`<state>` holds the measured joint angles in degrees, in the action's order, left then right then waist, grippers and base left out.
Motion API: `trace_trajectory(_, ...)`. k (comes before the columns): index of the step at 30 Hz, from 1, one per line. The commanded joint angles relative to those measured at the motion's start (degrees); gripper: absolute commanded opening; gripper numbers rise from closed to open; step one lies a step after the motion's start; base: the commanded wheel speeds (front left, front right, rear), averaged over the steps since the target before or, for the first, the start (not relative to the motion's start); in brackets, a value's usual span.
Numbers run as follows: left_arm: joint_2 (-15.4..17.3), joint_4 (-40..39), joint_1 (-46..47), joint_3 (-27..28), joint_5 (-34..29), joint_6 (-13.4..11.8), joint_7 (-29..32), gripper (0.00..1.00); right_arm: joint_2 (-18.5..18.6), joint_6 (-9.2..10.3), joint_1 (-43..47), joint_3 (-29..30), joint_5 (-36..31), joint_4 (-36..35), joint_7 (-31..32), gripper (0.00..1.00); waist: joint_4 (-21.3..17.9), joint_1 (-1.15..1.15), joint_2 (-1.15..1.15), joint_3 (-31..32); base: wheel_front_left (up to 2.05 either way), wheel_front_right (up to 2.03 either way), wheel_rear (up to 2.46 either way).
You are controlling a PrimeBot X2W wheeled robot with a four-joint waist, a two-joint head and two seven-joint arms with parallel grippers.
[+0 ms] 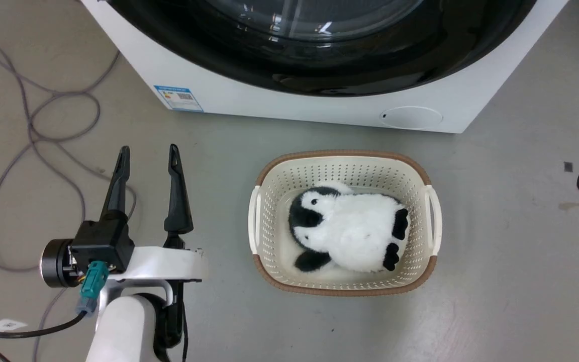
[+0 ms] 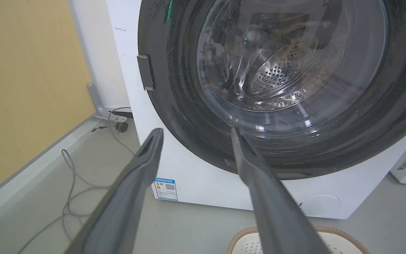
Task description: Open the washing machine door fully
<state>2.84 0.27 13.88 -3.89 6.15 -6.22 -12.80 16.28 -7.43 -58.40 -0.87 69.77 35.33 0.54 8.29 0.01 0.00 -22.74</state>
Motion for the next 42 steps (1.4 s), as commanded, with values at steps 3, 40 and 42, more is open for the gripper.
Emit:
trace_trajectory(3, 0.04, 0.03, 1.25, -0.28, 0.37, -0.6, -0.84, 1.0, 1.34, -0.05, -3.06, -2.48, 1.74, 1.72, 1.41, 0.0, 0.54, -0.01, 0.0, -0.54, 0.0, 0.0, 0.0)
trace_trajectory(40, 0.04, 1.88, 0.08, -0.21, 0.49, -0.65, -2.19, 1.0, 5.53, -0.06, 0.63, -20.36, 15.1, -1.69, 17.9, 0.0, -0.64, -0.01, 0.0, 3.7, 0.0, 0.0, 0.0)
trace_trajectory(42, 0.04, 2.04, -0.39, -0.03, 0.39, -0.61, -2.19, 1.0, 5.3, -0.06, 2.14, -20.7, 15.77, -3.16, 17.86, 0.0, -0.95, -0.01, 0.0, 4.52, 0.0, 0.0, 0.0)
